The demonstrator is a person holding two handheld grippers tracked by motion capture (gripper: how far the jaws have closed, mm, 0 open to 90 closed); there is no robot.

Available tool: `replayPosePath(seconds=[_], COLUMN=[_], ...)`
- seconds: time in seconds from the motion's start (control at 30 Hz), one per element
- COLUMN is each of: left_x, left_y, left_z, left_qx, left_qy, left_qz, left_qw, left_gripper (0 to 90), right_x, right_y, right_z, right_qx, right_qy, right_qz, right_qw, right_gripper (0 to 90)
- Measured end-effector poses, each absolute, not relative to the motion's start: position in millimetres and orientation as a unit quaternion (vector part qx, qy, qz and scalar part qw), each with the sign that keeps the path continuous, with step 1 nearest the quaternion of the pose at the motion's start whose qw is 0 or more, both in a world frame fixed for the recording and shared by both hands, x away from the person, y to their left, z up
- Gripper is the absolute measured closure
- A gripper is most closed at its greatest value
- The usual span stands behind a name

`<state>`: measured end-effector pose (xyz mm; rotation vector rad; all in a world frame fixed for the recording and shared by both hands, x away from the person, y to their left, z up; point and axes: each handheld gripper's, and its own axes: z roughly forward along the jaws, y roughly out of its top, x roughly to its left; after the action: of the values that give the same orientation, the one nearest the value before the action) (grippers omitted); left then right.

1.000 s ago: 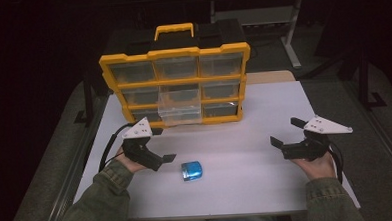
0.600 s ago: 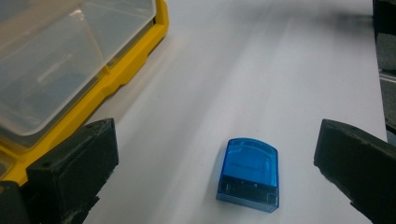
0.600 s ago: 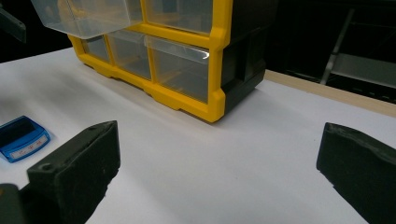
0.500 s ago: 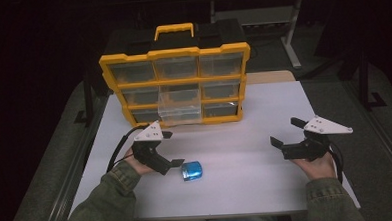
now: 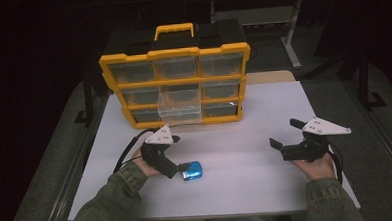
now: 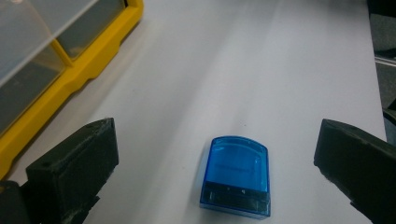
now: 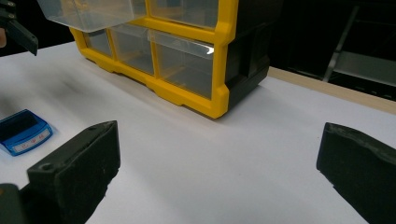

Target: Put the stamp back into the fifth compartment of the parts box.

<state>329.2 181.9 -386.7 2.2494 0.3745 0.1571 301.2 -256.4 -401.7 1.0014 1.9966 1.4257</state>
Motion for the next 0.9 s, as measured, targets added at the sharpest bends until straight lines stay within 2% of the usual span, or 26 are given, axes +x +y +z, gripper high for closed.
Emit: replayPosePath(seconds=[0.63, 0.9], left_x=[328, 329], left_y=[165, 164], left_z=[-408, -421], left_qx=[0.929, 0.931], left_qy=[0.130, 0.139], left_qz=[0.057, 0.044], left_qw=[0.343, 0.334], left_gripper=[0.0, 0.0], right_x=[300, 301], right_y=[-256, -255], right_z=[-401, -402], right_qx=[0.367, 0.366], right_qy=[0.731, 0.732], right_qz=[0.519, 0.519], right_qw=[0.249, 0.247], right_gripper=[0.0, 0.0])
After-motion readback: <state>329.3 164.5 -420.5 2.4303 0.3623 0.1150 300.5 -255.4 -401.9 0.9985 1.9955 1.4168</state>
